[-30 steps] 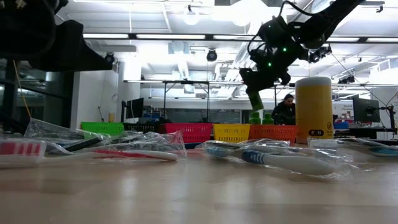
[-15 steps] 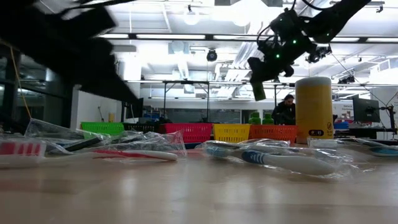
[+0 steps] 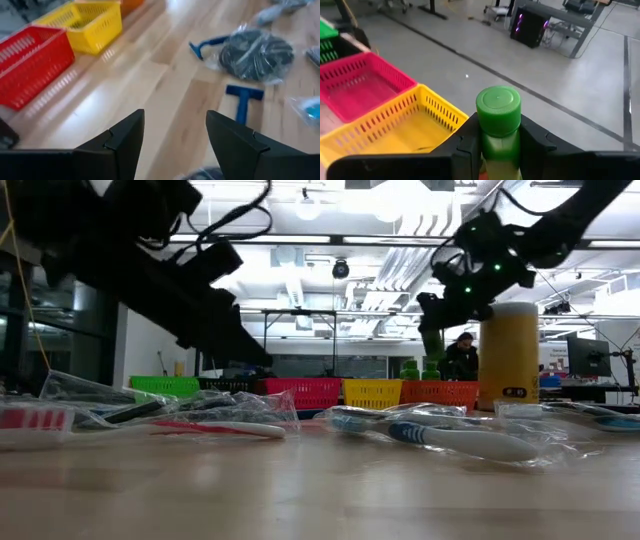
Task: Pick & Place Travel size toiletries
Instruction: Put the green shampoo bottle into the orange basket
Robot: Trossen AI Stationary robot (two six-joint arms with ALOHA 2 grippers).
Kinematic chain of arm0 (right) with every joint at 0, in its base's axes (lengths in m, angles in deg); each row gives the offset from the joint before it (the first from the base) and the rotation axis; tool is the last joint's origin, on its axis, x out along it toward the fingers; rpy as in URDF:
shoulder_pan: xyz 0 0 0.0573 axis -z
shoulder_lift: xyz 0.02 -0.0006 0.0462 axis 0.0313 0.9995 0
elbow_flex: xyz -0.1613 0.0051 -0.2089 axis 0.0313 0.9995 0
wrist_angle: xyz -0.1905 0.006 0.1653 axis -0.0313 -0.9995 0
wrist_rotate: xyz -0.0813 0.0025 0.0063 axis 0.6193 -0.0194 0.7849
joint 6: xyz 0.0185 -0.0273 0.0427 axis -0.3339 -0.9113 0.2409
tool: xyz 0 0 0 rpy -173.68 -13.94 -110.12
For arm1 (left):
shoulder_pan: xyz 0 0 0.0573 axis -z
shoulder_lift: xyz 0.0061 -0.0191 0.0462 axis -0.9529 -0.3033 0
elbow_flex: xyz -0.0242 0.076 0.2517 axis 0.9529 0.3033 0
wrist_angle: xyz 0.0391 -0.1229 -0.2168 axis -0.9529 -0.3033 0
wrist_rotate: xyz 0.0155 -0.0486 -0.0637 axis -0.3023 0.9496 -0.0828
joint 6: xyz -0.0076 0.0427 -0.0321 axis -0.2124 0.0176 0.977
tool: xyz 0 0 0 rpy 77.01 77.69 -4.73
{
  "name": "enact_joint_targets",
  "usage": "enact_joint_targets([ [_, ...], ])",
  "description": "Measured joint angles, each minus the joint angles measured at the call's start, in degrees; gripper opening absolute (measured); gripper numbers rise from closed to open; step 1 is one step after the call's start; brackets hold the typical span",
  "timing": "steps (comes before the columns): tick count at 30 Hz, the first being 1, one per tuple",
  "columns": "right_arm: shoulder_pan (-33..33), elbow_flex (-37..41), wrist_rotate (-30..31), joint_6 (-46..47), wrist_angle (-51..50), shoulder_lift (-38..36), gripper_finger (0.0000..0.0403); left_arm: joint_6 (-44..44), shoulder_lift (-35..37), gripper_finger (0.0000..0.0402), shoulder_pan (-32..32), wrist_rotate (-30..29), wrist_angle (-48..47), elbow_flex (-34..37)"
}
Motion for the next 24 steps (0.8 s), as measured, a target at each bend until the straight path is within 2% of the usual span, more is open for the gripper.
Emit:
enact_joint_targets([
  [4,-0.24,2.56,-0.19,2.11,1.07,-3.14,0.0081,-5.23,1.42,0.0212,-4.09,4.94,15.15,6.22],
  [12,-1.27,6.37,-0.2,5.67,5.44,-3.78,0.0081,-5.56,7.17,0.0212,-9.48,9.36,30.79,19.35],
  [18,-2.2,7.74,0.58,10.41,7.82,-3.33,0.0081,-6.18,9.16,0.0212,-10.37,10.54,38.0,24.64],
  [24,-5.45,7.82,8.74,11.62,9.7,-0.21,0.0081,-8.63,9.14,0.0212,-10.34,12.35,40.05,24.62],
])
